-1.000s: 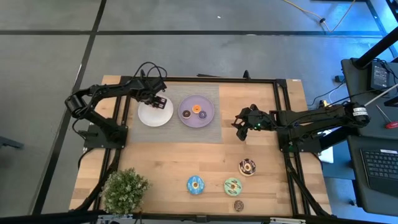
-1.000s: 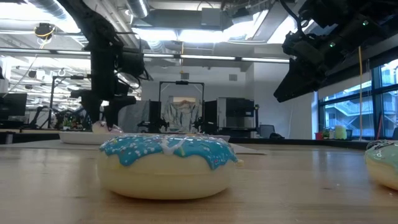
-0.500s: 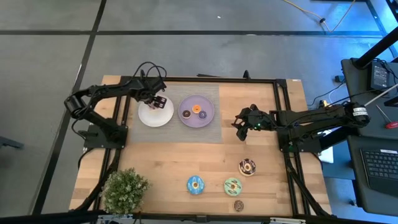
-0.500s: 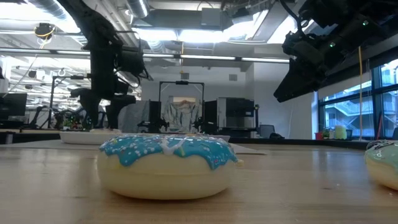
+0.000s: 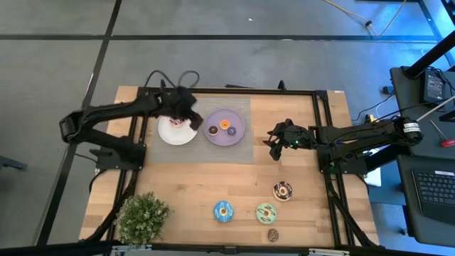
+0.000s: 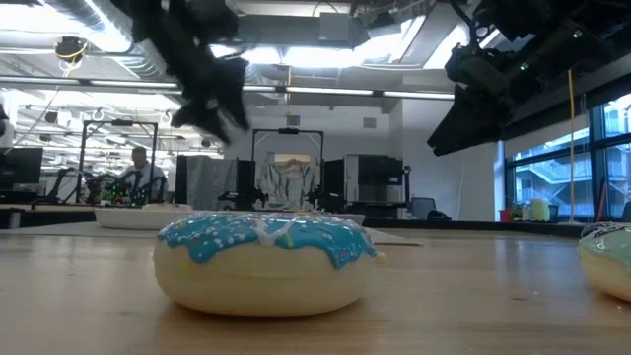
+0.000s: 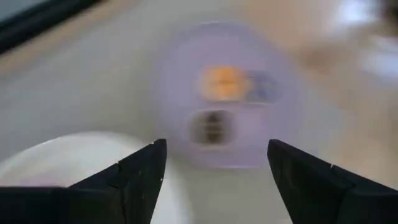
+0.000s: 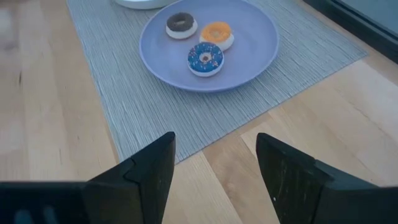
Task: Pick & Place donuts
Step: Put the large blue donut on the white plate
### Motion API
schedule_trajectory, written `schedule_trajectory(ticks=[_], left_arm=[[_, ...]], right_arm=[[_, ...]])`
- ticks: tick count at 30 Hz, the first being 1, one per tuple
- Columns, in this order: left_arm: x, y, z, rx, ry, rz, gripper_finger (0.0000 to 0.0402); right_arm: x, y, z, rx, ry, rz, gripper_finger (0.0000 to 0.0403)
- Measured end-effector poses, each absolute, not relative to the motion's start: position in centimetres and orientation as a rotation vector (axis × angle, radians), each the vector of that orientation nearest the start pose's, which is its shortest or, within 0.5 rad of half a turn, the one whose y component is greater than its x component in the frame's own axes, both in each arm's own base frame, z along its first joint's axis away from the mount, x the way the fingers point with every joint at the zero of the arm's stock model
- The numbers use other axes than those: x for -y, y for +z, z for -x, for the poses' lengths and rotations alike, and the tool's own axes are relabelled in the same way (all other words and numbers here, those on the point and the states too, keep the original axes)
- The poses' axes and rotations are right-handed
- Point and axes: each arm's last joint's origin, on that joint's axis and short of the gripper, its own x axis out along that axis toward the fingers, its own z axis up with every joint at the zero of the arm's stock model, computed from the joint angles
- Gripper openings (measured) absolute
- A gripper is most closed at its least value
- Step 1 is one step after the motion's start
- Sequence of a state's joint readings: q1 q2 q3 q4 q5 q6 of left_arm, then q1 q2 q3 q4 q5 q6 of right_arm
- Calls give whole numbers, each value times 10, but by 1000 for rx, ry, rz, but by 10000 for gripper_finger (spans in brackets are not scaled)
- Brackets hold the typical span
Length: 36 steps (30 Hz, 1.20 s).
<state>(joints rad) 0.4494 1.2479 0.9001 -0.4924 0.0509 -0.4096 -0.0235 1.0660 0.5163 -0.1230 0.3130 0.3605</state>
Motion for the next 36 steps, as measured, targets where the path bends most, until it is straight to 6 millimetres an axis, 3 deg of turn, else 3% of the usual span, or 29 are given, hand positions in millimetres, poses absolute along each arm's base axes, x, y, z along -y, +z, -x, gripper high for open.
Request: schedule_trajectory(ticks=[6,13,23,28,36], left_arm=[[-49,258,-257,-720,184,568,275],[17,250,-278,-719,-51,347,275],[98,237,-297,-777,-43,268,274],[121,225,-317,-877,31,172,274],[150,192,-348,-972,-20,74,274]], right_arm=[[14,198,-207,-602,-439,-244,226],[14,198,-207,-614,-427,-207,226],[14,197,-206,-631,-416,-170,226],[14,197,-206,-633,-414,-164,226],[14,196,-206,-648,-414,-157,226]])
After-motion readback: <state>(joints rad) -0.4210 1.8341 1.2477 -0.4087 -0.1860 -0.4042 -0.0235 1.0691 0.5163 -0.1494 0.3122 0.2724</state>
